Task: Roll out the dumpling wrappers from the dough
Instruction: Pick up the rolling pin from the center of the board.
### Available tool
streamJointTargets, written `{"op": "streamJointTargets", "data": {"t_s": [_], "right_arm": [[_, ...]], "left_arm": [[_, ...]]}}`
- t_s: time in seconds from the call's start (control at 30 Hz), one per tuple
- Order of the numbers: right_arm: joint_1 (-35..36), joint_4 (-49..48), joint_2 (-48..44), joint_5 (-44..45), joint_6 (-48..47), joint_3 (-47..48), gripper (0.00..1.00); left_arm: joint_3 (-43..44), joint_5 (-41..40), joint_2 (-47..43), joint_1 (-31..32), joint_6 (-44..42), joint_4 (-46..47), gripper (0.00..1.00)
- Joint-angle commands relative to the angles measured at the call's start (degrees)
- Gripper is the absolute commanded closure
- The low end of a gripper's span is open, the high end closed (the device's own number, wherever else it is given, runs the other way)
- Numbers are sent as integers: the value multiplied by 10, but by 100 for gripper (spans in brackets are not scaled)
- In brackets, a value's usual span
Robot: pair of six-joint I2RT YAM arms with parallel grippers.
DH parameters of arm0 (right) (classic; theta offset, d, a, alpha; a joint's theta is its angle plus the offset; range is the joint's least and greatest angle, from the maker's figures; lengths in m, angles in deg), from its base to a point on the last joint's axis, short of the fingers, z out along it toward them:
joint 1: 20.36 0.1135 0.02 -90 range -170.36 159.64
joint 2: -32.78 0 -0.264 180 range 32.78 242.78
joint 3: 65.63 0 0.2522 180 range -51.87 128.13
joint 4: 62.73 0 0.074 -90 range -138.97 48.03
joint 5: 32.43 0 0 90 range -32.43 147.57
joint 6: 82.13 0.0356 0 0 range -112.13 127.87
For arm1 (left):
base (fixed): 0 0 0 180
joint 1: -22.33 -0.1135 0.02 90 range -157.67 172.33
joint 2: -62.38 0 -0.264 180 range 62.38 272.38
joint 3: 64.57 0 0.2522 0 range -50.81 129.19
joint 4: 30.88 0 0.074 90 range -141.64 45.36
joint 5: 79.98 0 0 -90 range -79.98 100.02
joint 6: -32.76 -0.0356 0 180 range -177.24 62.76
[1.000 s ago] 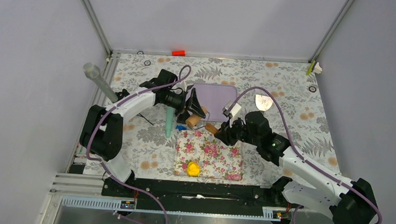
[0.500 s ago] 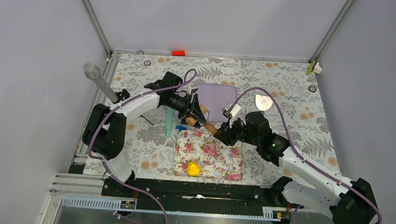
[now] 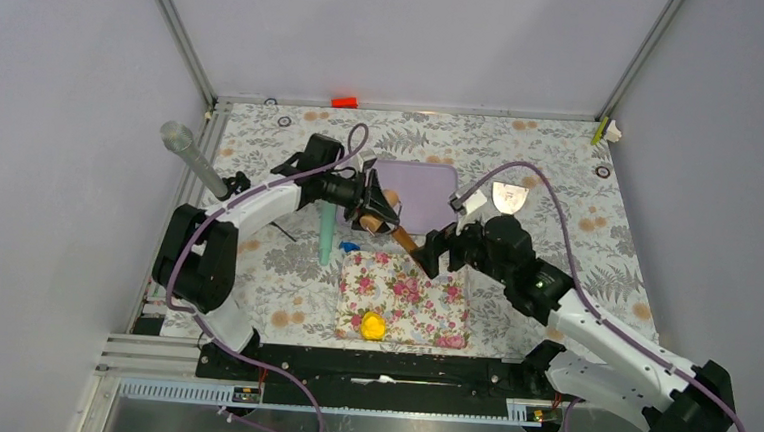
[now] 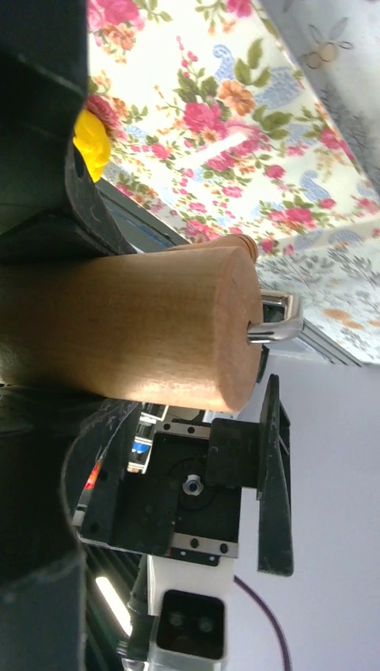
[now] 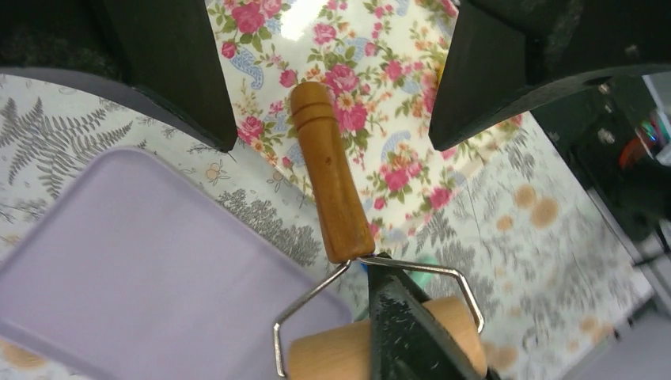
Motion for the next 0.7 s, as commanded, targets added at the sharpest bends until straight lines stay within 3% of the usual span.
{"op": "streamJointTargets", "data": {"t_s": [0.0, 0.1, 0.2, 0.3, 0.37, 0.6, 0.67], "right_arm": [[-1, 49, -38, 95, 104, 86, 0], [-10, 133, -20, 97, 147, 145, 0], [-104, 103, -16, -50, 212, 140, 0], [-244, -86, -37, -236, 371, 41, 0], [-305, -198, -45, -280, 483, -12, 0], [-327, -467, 24, -376, 616, -54, 0], [-327, -533, 44, -400, 643, -54, 0]], "left_arm": [[-22, 53, -87, -18, 130, 228, 100], [-49, 61, -110, -25, 256, 415, 100], [-57, 70, -119, -31, 368, 585, 100], [-55, 76, -117, -38, 451, 715, 100], [-57, 75, -114, -45, 508, 790, 100], [-58, 68, -76, -48, 659, 993, 100], [-60, 64, -73, -48, 670, 1008, 100]]}}
